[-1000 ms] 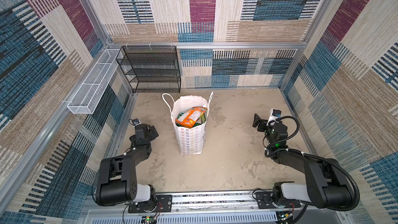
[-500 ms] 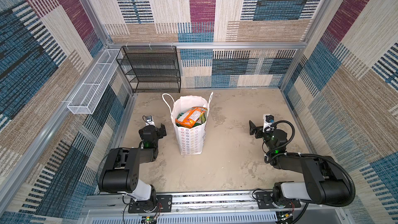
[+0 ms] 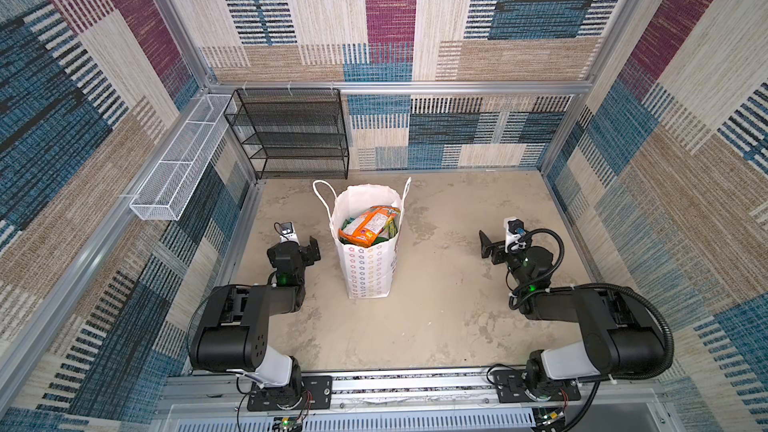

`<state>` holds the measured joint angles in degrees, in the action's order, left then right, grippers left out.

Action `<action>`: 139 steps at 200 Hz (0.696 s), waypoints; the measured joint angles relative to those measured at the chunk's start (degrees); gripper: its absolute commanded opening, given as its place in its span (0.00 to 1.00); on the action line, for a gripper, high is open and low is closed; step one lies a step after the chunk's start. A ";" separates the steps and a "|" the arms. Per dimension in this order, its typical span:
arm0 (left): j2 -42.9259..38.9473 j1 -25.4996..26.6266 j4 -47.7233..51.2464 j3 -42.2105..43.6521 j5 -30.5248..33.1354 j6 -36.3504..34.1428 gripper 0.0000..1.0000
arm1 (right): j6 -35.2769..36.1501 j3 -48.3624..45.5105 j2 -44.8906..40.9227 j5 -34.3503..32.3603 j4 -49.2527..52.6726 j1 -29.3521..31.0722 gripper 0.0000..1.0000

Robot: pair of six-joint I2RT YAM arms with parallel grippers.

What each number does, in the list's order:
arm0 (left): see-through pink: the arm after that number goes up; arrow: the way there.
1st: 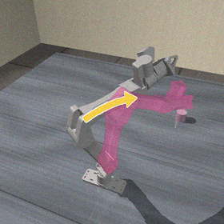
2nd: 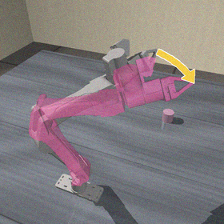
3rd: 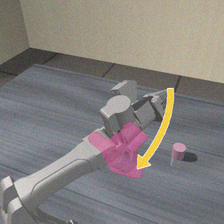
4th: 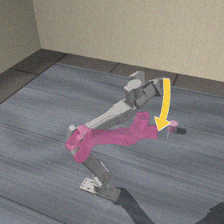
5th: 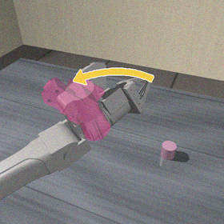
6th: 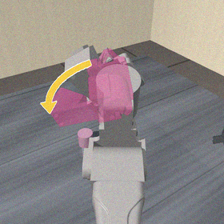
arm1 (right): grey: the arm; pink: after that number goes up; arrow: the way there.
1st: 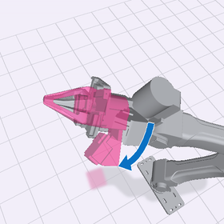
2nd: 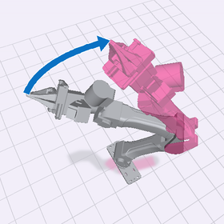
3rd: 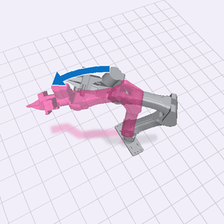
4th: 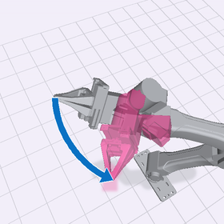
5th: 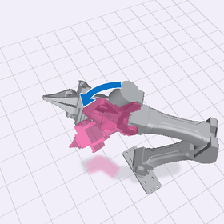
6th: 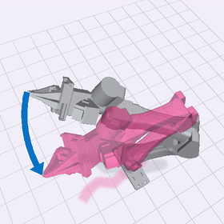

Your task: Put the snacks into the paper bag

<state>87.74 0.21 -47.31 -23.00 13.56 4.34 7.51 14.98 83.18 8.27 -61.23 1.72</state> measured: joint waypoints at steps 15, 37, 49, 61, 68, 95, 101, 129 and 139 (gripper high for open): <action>0.00 0.00 0.00 0.00 0.00 0.00 0.99 | -0.85 -1.36 0.94 0.02 -2.67 -0.98 1.00; 0.00 0.00 0.00 0.00 0.02 0.00 0.99 | -1.79 -2.23 3.19 -0.98 -4.39 -1.79 1.00; 0.00 0.00 0.00 0.00 0.00 0.00 1.00 | -2.14 -2.64 3.63 -0.96 -6.32 -1.79 1.00; 0.00 0.00 0.00 0.00 0.00 0.00 0.99 | -2.51 -3.43 4.26 -0.96 -8.31 -1.84 1.00; 0.00 0.00 0.00 0.00 0.00 0.00 0.99 | -2.56 -3.65 4.39 -0.98 -8.35 -1.92 1.00; 0.00 0.00 0.00 0.00 0.00 0.00 0.99 | -3.32 -3.41 4.98 -0.13 -9.97 -3.30 1.00; 0.00 0.00 0.00 0.00 0.00 0.00 0.99 | -3.67 -3.15 5.11 0.17 -9.84 -3.78 1.00; 0.02 0.00 0.00 0.00 0.00 0.00 0.99 | -4.44 -2.75 5.25 0.83 -9.86 -4.39 1.00; 0.02 0.00 0.00 0.00 0.00 0.00 0.99 | -4.48 -2.75 5.22 1.18 -9.84 -4.37 1.00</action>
<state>87.77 0.21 -47.31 -23.00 13.56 4.34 3.03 12.23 88.40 9.45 -71.07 -2.66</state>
